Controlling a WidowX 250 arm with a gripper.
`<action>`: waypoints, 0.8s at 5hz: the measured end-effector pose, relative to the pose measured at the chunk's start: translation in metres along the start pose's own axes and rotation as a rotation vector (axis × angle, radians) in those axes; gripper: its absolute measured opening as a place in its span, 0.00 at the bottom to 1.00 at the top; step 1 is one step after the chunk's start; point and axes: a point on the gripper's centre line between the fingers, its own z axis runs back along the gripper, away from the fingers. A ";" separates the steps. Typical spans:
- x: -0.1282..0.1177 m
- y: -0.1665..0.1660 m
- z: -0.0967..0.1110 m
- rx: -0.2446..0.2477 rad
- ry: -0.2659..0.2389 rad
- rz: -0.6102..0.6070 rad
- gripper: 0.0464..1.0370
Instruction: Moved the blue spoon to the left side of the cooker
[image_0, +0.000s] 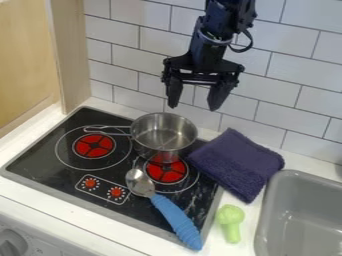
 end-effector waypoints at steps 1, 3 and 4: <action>-0.009 0.003 -0.013 0.031 0.037 -0.006 0.96; -0.025 -0.007 -0.014 0.046 0.057 0.043 0.96; -0.040 -0.002 -0.014 0.067 0.065 0.129 0.96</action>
